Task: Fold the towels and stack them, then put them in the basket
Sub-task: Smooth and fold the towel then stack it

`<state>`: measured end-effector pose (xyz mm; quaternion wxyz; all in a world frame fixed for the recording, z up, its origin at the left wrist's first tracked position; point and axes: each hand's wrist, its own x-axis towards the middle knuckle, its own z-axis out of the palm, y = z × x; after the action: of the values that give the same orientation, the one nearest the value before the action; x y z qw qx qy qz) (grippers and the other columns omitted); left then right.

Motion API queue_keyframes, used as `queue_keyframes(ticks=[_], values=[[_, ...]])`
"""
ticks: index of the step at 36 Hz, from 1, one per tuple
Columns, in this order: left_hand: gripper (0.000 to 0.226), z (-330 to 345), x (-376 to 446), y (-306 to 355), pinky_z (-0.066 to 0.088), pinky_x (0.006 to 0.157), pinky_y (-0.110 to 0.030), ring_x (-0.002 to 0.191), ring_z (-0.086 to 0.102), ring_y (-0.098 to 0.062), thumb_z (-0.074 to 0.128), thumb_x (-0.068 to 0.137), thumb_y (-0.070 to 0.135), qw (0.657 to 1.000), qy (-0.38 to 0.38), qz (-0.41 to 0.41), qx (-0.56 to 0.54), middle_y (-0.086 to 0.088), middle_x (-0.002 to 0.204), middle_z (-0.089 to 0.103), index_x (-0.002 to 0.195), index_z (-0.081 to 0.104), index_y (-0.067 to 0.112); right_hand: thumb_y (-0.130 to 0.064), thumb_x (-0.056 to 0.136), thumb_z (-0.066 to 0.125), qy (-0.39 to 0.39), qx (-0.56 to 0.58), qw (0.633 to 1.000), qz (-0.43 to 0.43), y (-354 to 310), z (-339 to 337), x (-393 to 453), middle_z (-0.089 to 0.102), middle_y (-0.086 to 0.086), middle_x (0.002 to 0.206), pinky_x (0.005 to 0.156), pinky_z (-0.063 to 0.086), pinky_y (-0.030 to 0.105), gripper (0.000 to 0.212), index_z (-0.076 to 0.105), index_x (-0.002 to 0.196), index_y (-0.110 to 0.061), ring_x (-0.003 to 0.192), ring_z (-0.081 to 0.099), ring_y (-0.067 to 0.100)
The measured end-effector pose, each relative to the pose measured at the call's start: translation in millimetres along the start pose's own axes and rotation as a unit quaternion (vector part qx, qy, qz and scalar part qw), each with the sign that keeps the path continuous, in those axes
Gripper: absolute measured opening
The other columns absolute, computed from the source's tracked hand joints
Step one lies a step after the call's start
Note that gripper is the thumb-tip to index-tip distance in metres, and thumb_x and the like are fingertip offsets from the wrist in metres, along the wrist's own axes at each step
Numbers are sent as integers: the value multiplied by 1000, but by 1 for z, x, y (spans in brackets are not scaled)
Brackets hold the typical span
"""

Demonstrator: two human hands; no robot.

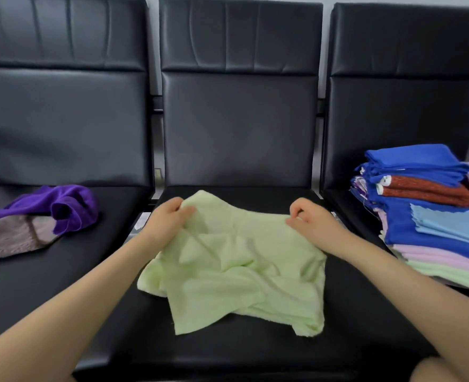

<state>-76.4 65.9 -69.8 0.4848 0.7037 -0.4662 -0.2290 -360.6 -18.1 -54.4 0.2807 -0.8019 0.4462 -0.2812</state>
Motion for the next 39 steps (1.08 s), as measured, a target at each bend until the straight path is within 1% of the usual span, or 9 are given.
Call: queue_keyframes(ticks=[3,6,13,17,22,27,33,36,39], values=[[20,-12,8,23,28,59,-31,64,36,-18,56,88,21,993,41,10,-113,-2,70,39,71,44,16,-16,90,62,13,97,995,6,-23,-22,10,68,-4,78,60,43,22,4,63,90,-20,66,60,10],[16,-20,21,43,30,53,-28,60,40,-17,57,88,22,987,50,0,-152,-3,73,45,76,49,15,-21,90,63,37,116,992,-11,-37,-45,29,72,-6,85,64,47,24,10,67,99,-24,74,67,8],[12,4,77,44,47,70,-31,81,57,-17,55,90,29,989,116,46,82,5,90,61,94,59,18,-15,95,48,155,-63,986,-12,-11,-35,107,63,3,117,82,42,31,23,62,113,-21,105,56,22],[26,19,90,14,49,81,-34,98,58,-31,47,92,22,971,118,11,206,-9,108,62,115,58,17,-17,94,47,103,-238,961,101,18,-4,113,46,13,135,100,36,42,47,43,141,-21,130,35,31],[33,36,61,-4,47,83,-34,108,55,-26,47,91,23,980,78,5,180,-6,120,57,122,57,19,-16,93,45,34,-186,980,62,28,25,82,51,9,131,97,40,37,40,52,133,-21,125,41,28],[22,30,4,0,41,67,-27,89,56,-15,48,92,20,980,56,61,181,4,99,55,107,65,23,-16,94,46,15,-100,994,31,18,27,41,61,-3,121,95,44,31,27,67,109,-22,115,55,18],[16,14,-50,14,41,57,-22,65,52,-7,56,93,27,980,-9,121,158,8,74,60,85,67,19,-33,88,66,-43,24,998,-50,-18,25,-19,61,-9,79,68,44,24,12,64,81,-24,70,52,5],[26,15,-70,23,40,58,-24,58,49,-5,58,92,36,970,-65,145,184,8,65,57,74,64,19,-50,77,72,-164,-89,980,-70,-25,22,-48,58,-11,79,69,46,25,23,63,83,-30,69,50,4],[29,19,-89,15,42,66,-23,74,53,-5,59,84,54,930,-145,158,299,12,79,59,82,62,25,-59,73,70,-230,-236,938,-106,-25,19,-65,53,-18,97,84,47,27,36,56,100,-39,89,49,1]])
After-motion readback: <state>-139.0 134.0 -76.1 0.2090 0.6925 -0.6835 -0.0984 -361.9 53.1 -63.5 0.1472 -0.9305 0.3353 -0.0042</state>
